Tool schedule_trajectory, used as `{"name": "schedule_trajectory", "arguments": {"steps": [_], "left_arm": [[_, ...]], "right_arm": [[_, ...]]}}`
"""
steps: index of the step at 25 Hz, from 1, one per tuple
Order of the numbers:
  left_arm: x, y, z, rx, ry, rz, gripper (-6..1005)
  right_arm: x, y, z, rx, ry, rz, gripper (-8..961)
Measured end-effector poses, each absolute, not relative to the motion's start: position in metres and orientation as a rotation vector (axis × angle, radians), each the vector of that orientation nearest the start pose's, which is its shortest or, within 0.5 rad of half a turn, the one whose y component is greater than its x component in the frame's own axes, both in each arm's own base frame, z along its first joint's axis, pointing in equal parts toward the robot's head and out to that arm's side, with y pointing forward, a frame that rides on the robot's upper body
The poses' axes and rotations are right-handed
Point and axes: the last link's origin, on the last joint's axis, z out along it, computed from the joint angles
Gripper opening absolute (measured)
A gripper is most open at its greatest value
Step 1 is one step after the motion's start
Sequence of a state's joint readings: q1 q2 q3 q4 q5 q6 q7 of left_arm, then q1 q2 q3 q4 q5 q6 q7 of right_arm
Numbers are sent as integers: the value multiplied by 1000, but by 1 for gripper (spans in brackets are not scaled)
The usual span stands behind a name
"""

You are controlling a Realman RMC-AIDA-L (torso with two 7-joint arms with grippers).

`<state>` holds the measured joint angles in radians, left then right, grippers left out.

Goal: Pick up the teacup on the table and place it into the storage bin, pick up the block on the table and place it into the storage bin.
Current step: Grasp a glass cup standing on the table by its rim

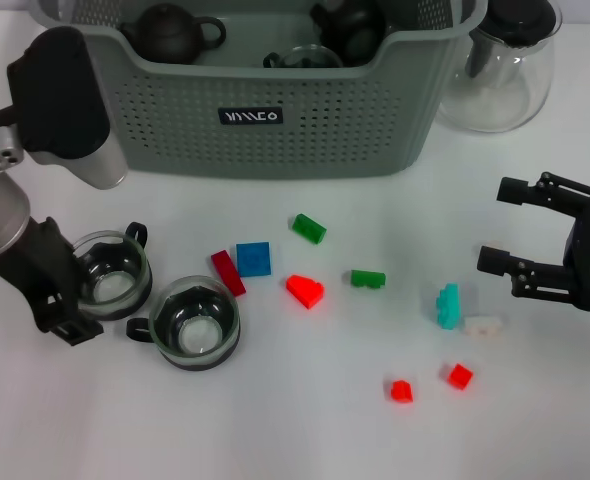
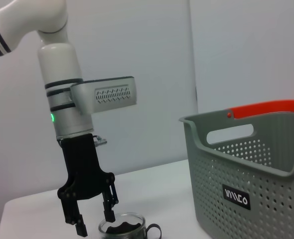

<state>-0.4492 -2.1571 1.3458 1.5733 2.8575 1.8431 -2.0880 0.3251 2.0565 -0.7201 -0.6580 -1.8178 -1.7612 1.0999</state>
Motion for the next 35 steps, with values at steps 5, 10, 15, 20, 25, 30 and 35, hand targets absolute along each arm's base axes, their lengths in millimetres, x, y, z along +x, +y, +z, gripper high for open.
{"name": "schedule_trajectory", "arguments": {"steps": [5,10,15,20,25,30,35], "left_arm": [[-208,298,16,-2778,-436,922,635],[-216,297,1,-2814,-451,996,634],[-217,297,8,-2803,-485,985,633],[-215,294,4,-2820,-476,1001,633],[-219,298,-12,-2811,-460,1013,624],[-221,302,-14,-2799,-498,1027,573],[-217,302,-12,-2798,-476,1033,402]], "right_arm": [[289,267,20,-2665,366,910,868],[289,267,20,-2664,367,911,867],[291,267,20,-2660,379,916,867],[289,269,20,-2661,377,921,867],[290,270,20,-2656,380,917,868],[290,271,21,-2655,379,917,868],[289,272,21,-2655,375,918,867]]}}
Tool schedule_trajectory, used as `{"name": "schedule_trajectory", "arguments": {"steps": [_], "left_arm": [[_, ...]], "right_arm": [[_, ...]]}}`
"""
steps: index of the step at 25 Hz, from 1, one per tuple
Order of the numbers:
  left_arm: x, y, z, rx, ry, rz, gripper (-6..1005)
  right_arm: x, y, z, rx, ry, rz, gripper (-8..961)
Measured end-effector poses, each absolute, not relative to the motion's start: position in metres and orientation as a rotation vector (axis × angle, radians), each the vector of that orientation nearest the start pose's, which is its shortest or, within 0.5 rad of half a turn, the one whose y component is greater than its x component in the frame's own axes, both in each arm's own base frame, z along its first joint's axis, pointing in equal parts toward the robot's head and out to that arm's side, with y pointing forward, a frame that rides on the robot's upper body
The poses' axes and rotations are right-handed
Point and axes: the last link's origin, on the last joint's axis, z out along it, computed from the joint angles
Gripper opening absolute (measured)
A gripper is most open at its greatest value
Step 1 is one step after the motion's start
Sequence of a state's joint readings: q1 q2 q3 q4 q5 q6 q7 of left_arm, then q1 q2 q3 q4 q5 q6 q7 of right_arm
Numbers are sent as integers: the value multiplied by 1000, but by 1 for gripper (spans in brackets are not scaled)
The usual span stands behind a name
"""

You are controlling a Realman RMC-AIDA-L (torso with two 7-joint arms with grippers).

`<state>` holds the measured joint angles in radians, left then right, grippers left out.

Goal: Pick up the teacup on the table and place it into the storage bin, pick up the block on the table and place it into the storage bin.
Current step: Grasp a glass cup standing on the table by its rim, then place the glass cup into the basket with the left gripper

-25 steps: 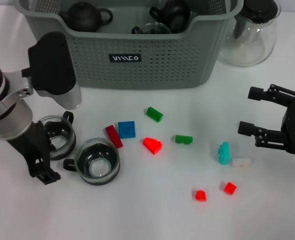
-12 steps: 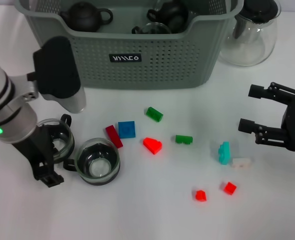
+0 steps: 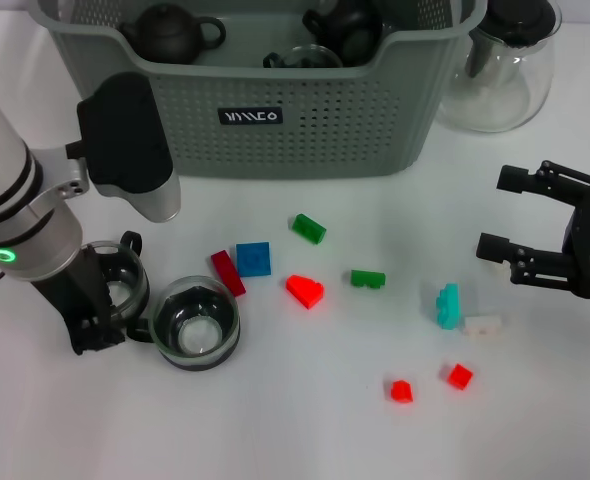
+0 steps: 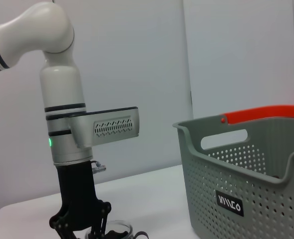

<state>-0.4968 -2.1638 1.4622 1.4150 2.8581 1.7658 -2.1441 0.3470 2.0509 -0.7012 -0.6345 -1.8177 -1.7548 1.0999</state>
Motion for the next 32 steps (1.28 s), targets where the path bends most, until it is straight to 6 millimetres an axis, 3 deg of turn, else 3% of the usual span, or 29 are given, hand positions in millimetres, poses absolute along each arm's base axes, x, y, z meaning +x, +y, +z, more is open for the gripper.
{"name": "schedule_trajectory", "arguments": {"steps": [7,11,14,20,25,29,32], "left_arm": [[-214,302,-7,-2805,-456,1032,111],[-213,302,8,-2817,-472,980,58],[-212,305,27,-2872,-501,828,32],[-199,307,62,-3094,-505,118,33],[-194,313,76,-3171,-492,-441,32],[-178,323,94,-2986,-383,-937,33],[-161,339,103,-2783,-372,-1136,33]], "right_arm": [[289,272,21,-2655,372,918,867],[289,272,22,-2655,372,916,867],[289,272,22,-2655,372,916,868],[289,271,21,-2654,377,919,868],[290,271,21,-2651,381,916,867],[290,272,21,-2649,382,917,868],[289,273,21,-2650,380,919,868]]}}
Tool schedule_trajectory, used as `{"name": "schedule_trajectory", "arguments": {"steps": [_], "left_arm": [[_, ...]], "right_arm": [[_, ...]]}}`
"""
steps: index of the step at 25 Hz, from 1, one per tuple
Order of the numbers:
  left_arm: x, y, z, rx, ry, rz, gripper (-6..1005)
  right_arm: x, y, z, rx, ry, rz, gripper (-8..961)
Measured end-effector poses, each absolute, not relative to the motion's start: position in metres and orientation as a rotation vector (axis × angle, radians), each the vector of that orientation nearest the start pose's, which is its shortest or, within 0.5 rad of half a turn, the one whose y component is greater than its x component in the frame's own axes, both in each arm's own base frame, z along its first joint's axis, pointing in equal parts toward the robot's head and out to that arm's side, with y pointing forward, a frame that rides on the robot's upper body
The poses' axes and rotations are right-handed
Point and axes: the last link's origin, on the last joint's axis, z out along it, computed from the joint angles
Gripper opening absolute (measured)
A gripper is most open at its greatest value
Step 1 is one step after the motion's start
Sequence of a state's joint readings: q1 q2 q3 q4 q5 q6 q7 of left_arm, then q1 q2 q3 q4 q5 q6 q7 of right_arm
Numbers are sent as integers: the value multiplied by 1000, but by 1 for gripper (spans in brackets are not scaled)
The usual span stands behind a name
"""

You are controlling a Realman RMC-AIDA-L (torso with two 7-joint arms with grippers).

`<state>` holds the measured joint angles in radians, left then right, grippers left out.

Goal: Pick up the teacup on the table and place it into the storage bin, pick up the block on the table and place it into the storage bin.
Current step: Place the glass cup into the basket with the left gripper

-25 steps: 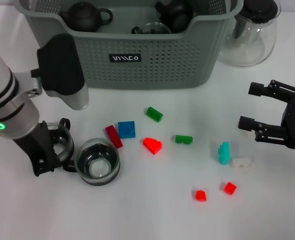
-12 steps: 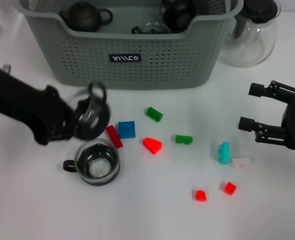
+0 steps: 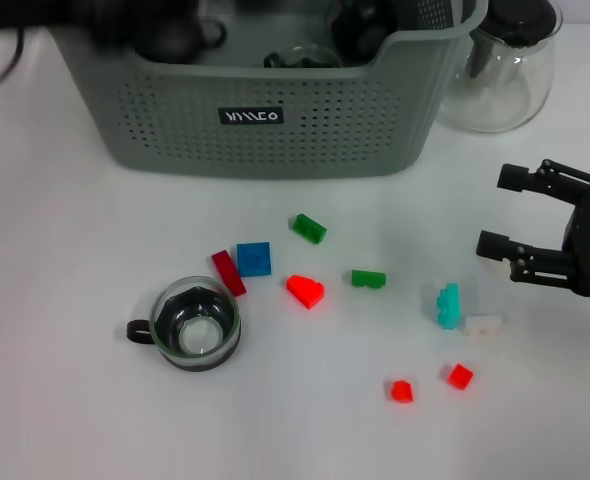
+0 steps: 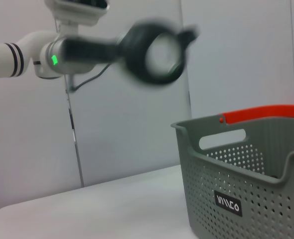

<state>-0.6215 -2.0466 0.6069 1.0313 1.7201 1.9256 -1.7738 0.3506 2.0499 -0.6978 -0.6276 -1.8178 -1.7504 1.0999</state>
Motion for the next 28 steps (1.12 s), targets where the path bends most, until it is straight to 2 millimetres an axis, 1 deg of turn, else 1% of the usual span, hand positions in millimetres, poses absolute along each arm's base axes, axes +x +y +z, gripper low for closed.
{"name": "schedule_trajectory", "arguments": {"steps": [1,3,5,7,8,10,13,14,16,19,24,26,28], "left_arm": [[-155,348,104,-2728,-402,-1154,33],[-139,372,105,-2639,-512,-1104,33],[-120,401,98,-2599,-619,-921,33],[-106,423,91,-2575,-670,-755,33],[-97,437,84,-2558,-699,-628,33],[-88,456,71,-2541,-726,-427,33],[-85,480,49,-2490,-780,-160,33],[-86,485,40,-2481,-792,-92,32],[-86,492,23,-2464,-787,-11,32],[-92,495,-1,-2435,-752,86,32],[-104,491,-32,-2397,-651,213,32],[-110,489,-41,-2385,-629,252,32],[-114,488,-47,-2378,-627,278,33]], "right_arm": [[289,273,20,-2651,380,921,868],[288,273,20,-2651,381,924,868],[288,273,21,-2650,377,929,868],[288,273,21,-2650,376,931,868],[288,273,21,-2649,376,930,867],[288,274,21,-2647,378,930,867],[287,274,19,-2647,379,932,867],[287,274,19,-2646,379,933,867],[287,274,19,-2642,379,937,867],[287,274,19,-2636,382,940,867],[288,273,18,-2629,394,948,868],[288,273,18,-2626,396,950,867],[288,273,18,-2626,397,951,867]]}}
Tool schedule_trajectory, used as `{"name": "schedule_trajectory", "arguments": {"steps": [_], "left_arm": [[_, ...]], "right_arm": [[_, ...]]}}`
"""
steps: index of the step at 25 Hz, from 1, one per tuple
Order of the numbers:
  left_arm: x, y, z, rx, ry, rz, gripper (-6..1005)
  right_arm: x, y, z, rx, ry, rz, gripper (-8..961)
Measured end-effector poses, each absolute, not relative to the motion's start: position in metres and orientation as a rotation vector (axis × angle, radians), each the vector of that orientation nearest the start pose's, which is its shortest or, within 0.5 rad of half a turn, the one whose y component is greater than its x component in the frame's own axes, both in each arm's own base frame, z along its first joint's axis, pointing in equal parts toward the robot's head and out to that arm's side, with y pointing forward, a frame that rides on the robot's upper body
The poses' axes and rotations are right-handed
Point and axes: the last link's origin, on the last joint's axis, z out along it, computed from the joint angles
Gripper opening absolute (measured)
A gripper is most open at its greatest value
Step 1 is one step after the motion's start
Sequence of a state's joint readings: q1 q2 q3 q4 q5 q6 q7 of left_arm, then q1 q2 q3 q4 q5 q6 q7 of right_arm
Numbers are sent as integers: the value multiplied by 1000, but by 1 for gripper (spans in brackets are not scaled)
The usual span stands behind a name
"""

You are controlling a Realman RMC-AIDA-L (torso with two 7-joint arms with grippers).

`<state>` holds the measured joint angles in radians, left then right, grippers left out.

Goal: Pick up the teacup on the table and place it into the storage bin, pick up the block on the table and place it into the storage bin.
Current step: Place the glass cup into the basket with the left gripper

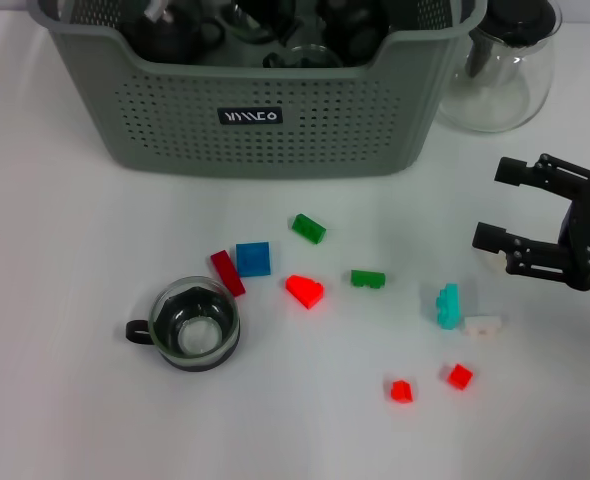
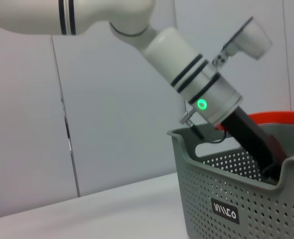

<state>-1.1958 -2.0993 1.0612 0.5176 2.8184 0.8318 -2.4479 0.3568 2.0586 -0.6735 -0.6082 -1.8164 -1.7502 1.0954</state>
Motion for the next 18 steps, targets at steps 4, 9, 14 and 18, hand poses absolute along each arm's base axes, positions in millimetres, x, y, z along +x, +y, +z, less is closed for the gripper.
{"name": "schedule_trajectory", "arguments": {"steps": [4,9,14,18], "left_arm": [[-115,487,-52,-2374,-632,292,33],[-113,488,-52,-2373,-633,278,99],[-107,488,-51,-2372,-635,229,250],[-96,482,-31,-2354,-672,-34,353]], "right_arm": [[288,273,18,-2626,402,953,868],[288,273,18,-2627,405,953,868],[290,272,18,-2627,419,954,867],[292,271,18,-2625,421,953,867]]}}
